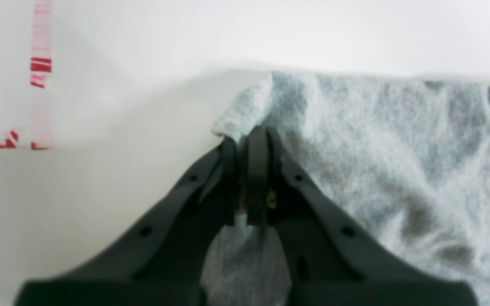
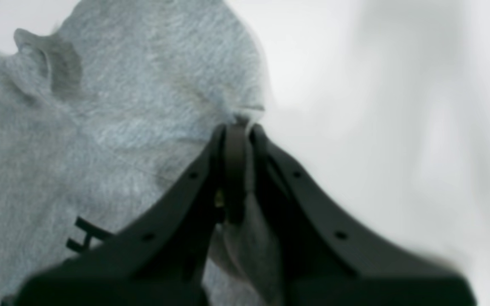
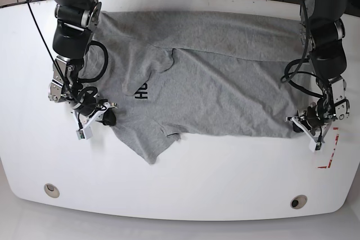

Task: Layout the t-shirt on the table in an organized manner, then fold the t-shirt properly
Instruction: 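Lift the hem with both grippers and fold it over toward the collar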

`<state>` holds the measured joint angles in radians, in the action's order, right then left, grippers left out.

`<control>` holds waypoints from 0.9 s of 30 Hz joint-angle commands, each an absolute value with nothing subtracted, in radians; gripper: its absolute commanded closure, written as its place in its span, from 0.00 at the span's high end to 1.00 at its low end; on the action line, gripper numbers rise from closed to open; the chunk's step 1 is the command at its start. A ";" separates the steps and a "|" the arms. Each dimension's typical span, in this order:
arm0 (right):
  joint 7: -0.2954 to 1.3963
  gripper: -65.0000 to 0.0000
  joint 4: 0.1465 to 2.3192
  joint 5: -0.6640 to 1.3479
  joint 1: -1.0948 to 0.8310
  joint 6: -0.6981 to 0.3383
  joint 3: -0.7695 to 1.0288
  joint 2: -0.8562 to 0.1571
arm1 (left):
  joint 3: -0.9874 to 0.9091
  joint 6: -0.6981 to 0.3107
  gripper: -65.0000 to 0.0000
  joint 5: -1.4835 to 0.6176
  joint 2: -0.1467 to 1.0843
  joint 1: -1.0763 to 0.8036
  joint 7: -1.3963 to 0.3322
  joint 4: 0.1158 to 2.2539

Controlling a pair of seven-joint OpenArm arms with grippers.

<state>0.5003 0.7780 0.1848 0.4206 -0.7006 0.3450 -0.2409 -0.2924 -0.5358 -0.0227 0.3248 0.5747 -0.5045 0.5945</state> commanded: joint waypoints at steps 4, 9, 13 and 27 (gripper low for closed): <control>0.532 0.00 0.858 0.160 0.432 -0.698 0.341 -0.265 | -0.294 -0.542 0.00 -0.038 0.341 0.567 -0.487 0.736; 0.559 0.00 0.874 0.159 0.430 -0.698 0.341 -0.271 | -0.294 -0.542 0.00 -0.038 0.341 0.521 -0.519 0.866; 0.587 0.00 0.924 0.159 0.430 -0.698 0.341 -0.272 | -0.294 -0.562 0.00 -0.051 0.340 0.507 -0.572 0.938; 0.803 0.00 1.302 0.162 0.367 -0.698 0.341 -0.268 | -0.302 -0.611 0.00 -0.180 0.349 0.437 -0.728 1.176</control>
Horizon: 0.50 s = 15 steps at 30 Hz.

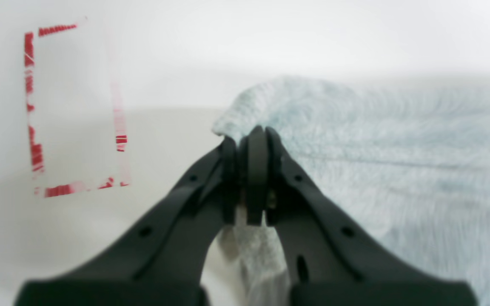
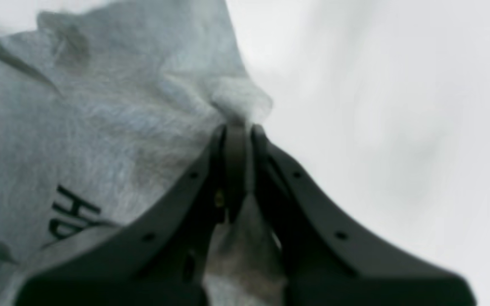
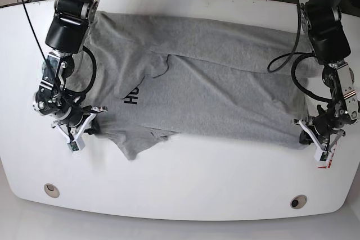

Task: Layout the t-shirt on the table in an organized manner, then fold the t-shirt properly
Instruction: 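Lift the hem with both grippers and fold it over toward the collar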

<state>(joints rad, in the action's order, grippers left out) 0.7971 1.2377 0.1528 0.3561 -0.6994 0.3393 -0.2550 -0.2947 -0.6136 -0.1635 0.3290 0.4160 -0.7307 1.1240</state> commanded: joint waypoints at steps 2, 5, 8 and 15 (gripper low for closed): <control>0.840 0.00 1.360 0.162 0.349 -0.698 0.343 -0.268 | -0.302 -0.611 0.00 -0.180 0.349 0.426 -0.743 1.211; 0.880 0.00 1.442 0.168 0.317 -0.698 0.343 -0.266 | -0.302 -0.613 0.00 -0.180 0.349 0.406 -0.745 1.253; 0.909 0.00 1.532 0.170 0.274 -0.698 0.344 -0.265 | -0.303 -0.625 0.00 -0.180 0.349 0.381 -0.746 1.293; 0.981 0.00 1.718 0.170 0.171 -0.698 0.351 -0.265 | -0.354 -0.671 0.00 -0.179 0.349 0.328 -0.748 1.345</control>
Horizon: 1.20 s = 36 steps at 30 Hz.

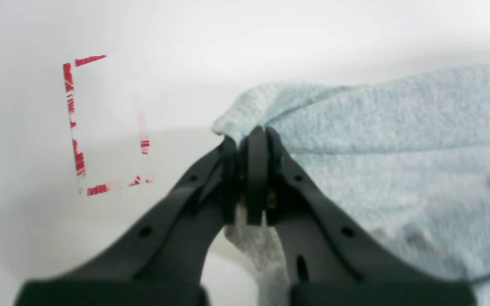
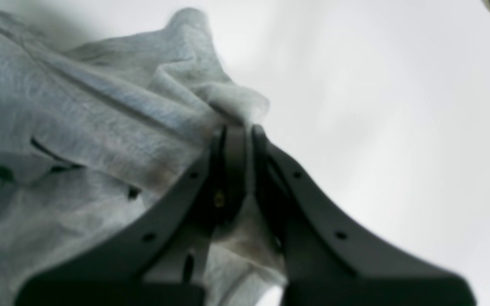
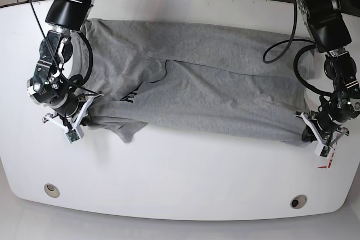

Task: Layout the t-shirt on the table in an organized manner, then fold the t-shirt properly
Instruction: 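Lift the hem with both grippers and fold it over toward the collar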

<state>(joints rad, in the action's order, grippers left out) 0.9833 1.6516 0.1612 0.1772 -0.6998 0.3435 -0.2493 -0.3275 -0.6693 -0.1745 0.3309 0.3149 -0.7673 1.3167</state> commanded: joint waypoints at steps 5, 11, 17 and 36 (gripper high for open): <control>1.018 0.00 1.833 0.171 0.087 -0.698 0.351 -0.262 | -0.403 -0.698 0.00 -0.179 0.349 0.292 -0.748 1.345; 1.033 0.00 1.936 0.171 -0.016 -0.698 0.351 -0.242 | -0.437 -0.698 0.00 -0.179 0.352 0.234 -0.750 1.345; 1.033 0.00 1.998 0.171 -0.105 -0.698 0.352 -0.209 | -0.450 -0.698 0.00 -0.180 0.372 0.163 -0.750 1.348; 1.033 0.00 2.031 0.171 -0.255 -0.698 0.398 -0.116 | -0.484 -0.698 0.00 -0.180 0.366 -0.054 -0.898 1.669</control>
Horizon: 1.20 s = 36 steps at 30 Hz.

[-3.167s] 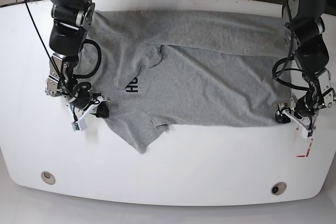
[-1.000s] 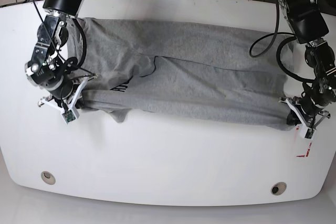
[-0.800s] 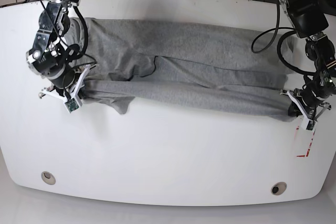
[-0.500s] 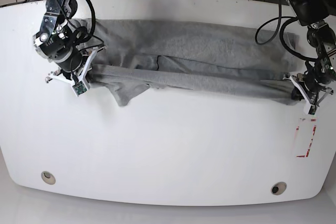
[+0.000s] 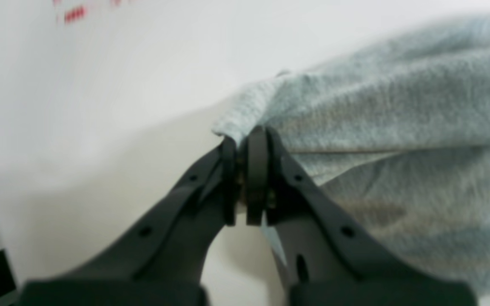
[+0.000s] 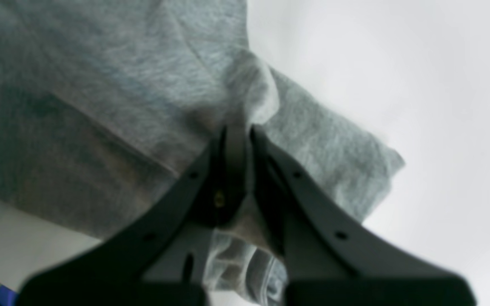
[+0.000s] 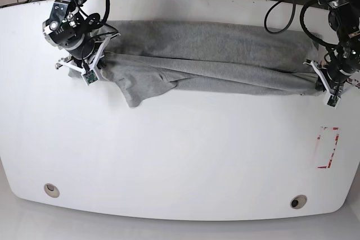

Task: Layout the t-shirt on the table in an organized manner, then fold the t-shirt properly
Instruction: 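Lift the hem with both grippers and fold it over toward the collar, then release the right gripper and tuck the folded edge along the shirt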

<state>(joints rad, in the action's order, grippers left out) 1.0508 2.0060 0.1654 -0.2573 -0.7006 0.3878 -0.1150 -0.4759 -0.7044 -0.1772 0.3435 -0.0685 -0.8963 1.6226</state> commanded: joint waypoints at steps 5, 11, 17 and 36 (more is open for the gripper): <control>1.033 0.00 2.029 0.171 -0.278 -0.698 0.397 -0.110 | -0.484 -0.698 0.00 -0.179 0.366 -0.076 -0.915 1.675; 1.033 0.01 2.028 0.171 -0.302 -0.698 0.397 -0.108 | -0.479 -0.698 0.00 -0.177 0.366 -0.099 -0.917 1.670; 1.033 0.27 2.028 0.168 -0.314 -0.698 0.403 -0.108 | -0.460 -0.698 0.00 -0.177 0.371 -0.140 -0.920 1.673; 1.032 0.58 2.026 0.292 -0.240 -0.698 0.440 -0.107 | -0.412 -0.698 0.57 -0.179 0.395 -0.125 -1.040 1.776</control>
